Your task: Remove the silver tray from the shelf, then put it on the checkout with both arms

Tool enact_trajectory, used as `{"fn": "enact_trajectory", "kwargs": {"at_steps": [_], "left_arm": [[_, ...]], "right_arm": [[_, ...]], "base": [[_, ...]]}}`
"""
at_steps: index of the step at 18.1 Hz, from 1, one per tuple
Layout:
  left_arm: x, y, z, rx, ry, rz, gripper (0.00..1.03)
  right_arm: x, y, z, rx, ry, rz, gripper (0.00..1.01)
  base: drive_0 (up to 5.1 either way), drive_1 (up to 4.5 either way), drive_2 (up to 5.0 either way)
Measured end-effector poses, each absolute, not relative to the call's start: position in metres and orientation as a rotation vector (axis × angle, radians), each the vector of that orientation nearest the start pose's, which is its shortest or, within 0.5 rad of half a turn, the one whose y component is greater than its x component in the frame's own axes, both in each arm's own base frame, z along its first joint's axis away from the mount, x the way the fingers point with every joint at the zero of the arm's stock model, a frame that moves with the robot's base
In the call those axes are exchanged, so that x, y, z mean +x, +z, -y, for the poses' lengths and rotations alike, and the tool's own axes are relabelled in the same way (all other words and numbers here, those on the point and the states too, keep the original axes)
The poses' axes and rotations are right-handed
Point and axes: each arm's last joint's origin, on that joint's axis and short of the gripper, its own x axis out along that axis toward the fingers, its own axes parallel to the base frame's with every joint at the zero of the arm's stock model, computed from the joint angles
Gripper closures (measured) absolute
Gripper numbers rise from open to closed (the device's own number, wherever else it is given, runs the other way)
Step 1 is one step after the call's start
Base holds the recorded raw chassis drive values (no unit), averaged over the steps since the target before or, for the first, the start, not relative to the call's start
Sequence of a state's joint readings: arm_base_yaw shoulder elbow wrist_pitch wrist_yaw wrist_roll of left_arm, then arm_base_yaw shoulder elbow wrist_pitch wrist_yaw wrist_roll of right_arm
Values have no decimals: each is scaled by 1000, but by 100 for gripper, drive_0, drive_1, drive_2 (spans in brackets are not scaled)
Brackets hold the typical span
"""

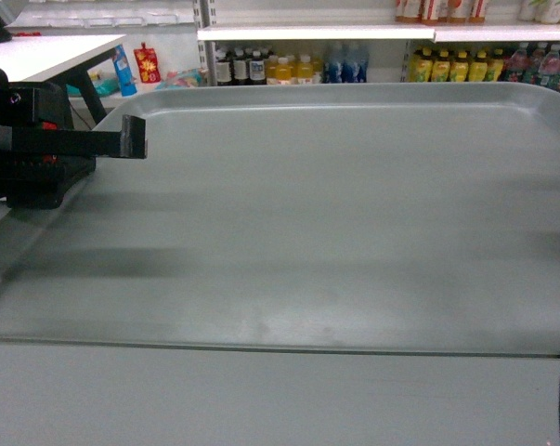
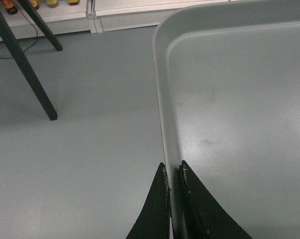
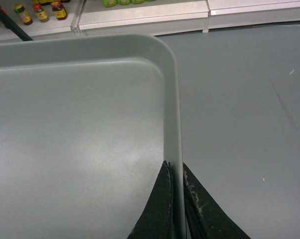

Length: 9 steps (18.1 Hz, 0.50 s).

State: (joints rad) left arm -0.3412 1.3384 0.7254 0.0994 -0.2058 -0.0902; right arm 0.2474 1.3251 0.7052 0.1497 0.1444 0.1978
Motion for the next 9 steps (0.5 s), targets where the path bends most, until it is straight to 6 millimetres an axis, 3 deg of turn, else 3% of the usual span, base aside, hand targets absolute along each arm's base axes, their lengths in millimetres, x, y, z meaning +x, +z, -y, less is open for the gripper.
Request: {"fn": "enact_trajectory", "kwargs": {"at_steps": [9], "left_arm": [[264,221,88,52,-109,-502,100]], "right_arm": [[269,222,-64,102,55,-467,99]], "base": [[-490,246,246]]}}
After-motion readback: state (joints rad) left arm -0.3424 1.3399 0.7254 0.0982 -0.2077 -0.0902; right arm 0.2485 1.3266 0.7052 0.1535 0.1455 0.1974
